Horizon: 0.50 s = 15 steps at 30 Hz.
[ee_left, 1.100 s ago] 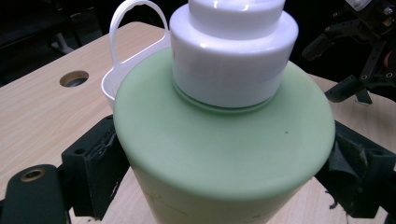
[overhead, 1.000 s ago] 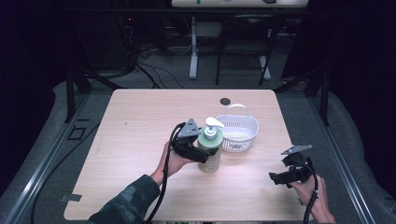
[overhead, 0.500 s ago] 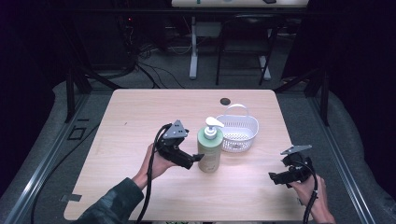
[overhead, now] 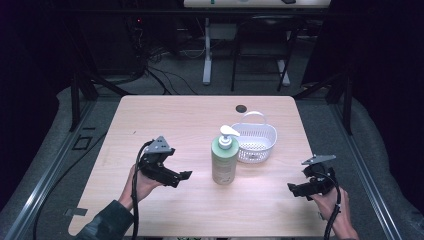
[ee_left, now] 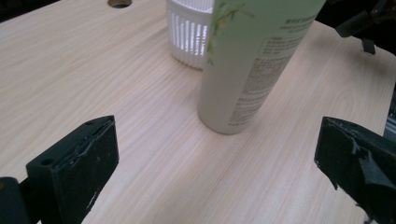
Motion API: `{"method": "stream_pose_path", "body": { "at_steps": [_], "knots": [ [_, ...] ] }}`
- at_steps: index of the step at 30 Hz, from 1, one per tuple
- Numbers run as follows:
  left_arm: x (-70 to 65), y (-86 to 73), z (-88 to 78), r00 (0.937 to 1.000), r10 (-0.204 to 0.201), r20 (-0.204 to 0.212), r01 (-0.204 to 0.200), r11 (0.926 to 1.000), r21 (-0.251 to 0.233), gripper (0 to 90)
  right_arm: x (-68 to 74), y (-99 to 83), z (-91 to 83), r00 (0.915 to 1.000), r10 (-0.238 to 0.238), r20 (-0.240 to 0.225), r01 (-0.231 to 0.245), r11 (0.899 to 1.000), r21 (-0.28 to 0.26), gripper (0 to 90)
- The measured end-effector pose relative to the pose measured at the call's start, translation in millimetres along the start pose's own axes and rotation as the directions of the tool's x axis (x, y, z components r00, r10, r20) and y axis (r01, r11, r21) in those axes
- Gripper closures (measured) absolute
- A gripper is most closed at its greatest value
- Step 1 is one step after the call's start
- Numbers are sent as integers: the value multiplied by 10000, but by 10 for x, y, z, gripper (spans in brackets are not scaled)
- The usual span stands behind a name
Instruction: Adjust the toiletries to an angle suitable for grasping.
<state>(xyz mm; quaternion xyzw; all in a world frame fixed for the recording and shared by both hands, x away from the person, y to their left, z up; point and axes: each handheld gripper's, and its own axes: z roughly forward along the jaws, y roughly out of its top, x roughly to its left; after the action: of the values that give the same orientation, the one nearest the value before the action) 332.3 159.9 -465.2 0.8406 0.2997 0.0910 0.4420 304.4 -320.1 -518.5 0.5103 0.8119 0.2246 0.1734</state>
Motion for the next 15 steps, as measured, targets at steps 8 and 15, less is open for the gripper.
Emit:
{"method": "stream_pose_path", "body": {
  "at_steps": [8,15],
  "knots": [
    [222,-289,-146,9861,-470,-1596,553,9973,479,0,18,10,1,9999,-157,48,157,9999,15,0],
    [334,-391,-229,9672,-876,-2382,1062,9921,664,0,32,19,-8,9996,-244,105,244,9997,-70,0]
  ]
}}
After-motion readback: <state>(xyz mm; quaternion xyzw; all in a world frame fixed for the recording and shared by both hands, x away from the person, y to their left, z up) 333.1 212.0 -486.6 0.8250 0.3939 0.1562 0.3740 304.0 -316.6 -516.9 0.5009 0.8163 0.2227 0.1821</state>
